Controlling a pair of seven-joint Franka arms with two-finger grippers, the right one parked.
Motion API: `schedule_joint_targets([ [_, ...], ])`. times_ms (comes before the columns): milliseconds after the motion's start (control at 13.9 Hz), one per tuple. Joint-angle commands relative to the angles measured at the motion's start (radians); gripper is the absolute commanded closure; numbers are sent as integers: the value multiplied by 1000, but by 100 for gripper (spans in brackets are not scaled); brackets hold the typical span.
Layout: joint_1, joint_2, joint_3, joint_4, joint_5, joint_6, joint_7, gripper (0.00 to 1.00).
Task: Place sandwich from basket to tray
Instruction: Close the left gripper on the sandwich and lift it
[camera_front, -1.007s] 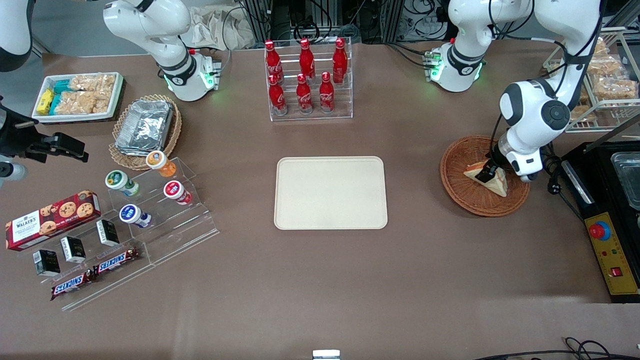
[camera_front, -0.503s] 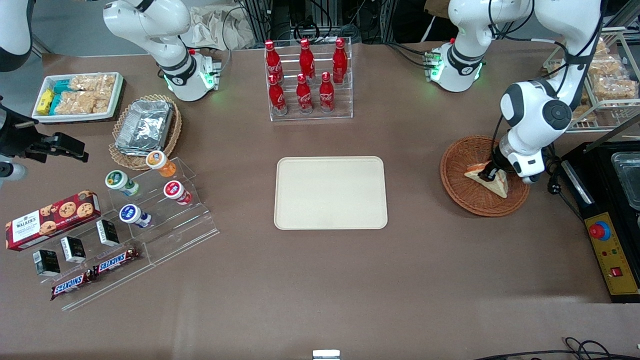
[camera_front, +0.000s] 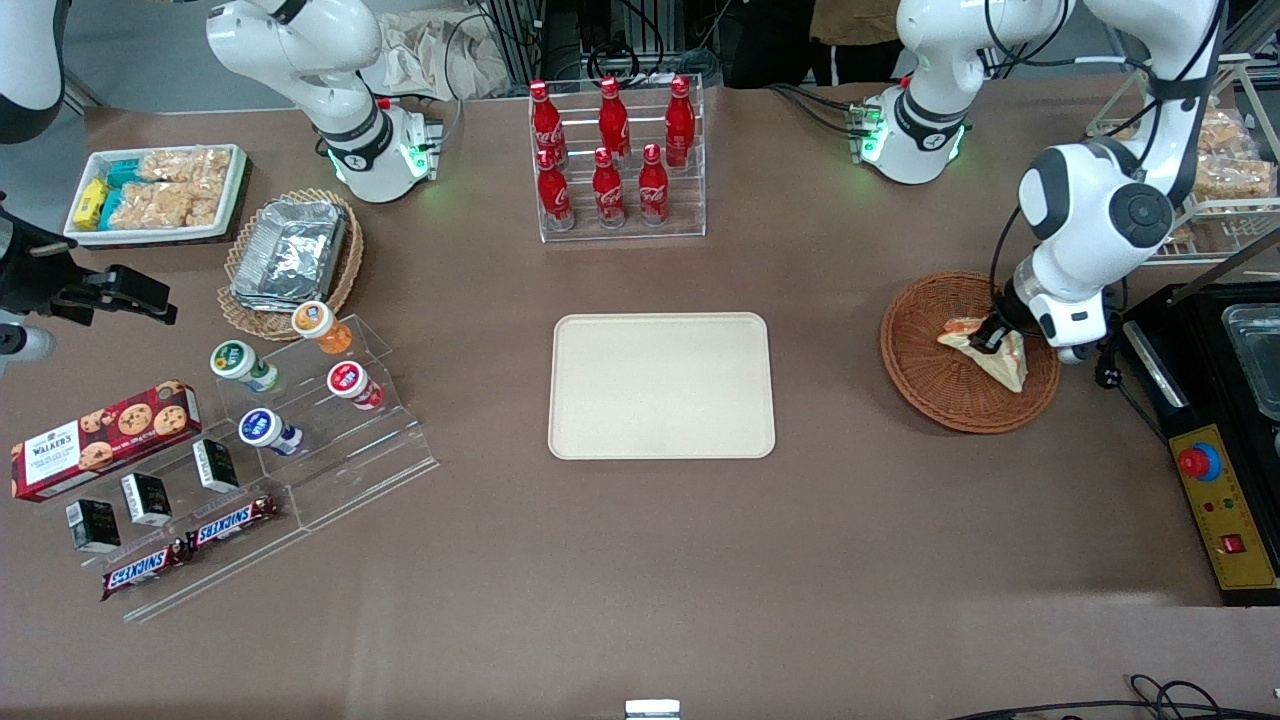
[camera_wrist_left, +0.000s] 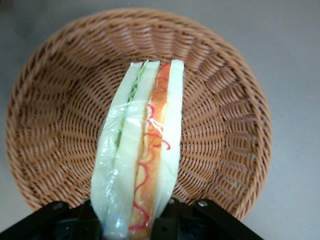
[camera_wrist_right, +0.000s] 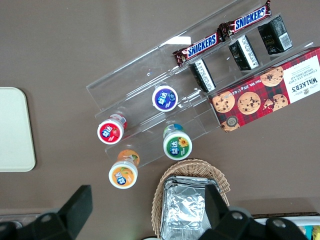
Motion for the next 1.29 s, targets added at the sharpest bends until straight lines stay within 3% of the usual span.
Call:
schedule_joint_targets([
  [0,-3,-70,-19,15,80,-59,37,74],
  [503,-32,-76,-125,235,68,-309,209,73],
  [791,-86,-12,-205,381,6,-424,196,73],
  [1222,-110,88,-364,452,-83,-363,186,73],
])
